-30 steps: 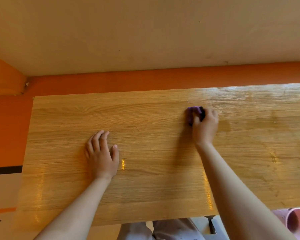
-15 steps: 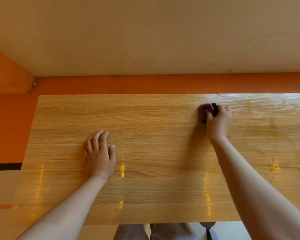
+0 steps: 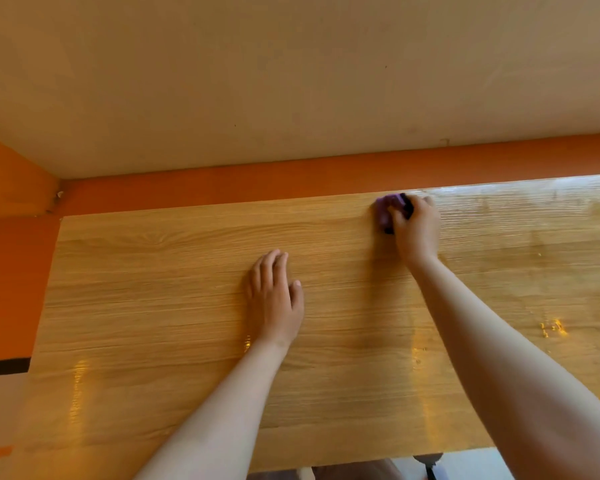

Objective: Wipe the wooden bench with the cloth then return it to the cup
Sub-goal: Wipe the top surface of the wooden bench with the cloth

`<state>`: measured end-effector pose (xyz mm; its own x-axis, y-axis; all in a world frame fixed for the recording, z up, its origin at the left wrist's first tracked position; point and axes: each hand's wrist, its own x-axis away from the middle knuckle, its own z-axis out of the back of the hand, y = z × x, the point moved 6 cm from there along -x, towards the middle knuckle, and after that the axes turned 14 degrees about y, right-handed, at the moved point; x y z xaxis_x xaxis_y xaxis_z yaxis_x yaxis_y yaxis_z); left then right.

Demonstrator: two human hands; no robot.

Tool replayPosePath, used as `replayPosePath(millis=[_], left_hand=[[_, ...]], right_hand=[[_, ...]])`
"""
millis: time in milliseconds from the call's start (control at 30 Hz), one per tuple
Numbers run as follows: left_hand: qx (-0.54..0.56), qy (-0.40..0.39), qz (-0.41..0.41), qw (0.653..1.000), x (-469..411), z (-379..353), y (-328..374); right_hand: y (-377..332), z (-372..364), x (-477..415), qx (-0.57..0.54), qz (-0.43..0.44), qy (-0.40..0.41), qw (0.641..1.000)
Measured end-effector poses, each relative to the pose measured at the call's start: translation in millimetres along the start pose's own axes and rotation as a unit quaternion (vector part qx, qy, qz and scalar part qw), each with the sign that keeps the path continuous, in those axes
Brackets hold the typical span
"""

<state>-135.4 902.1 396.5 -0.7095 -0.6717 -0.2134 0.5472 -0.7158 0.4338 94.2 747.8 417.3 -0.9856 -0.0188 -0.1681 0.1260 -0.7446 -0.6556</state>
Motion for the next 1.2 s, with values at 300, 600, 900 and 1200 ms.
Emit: replayPosePath(millis=[300, 600, 900, 1200], left_hand=[[-0.02, 0.018, -0.002, 1.0, 3, 0, 0], [-0.008, 0.019, 0.004, 1.0, 2, 0, 0], [-0.023, 0.009, 0.006, 1.0, 2, 0, 1], [-0.052, 0.008, 0.015, 0.999, 1, 0, 6]], right_hand=[[-90, -70, 56, -0.072, 0.073, -0.073, 0.992], [3, -2, -36, -0.016, -0.008, 0.028, 0.999], [-20, -24, -17, -0.036, 0.033, -0.044, 0.998], [5, -2, -69, -0.011, 0.161, -0.154, 0.975]])
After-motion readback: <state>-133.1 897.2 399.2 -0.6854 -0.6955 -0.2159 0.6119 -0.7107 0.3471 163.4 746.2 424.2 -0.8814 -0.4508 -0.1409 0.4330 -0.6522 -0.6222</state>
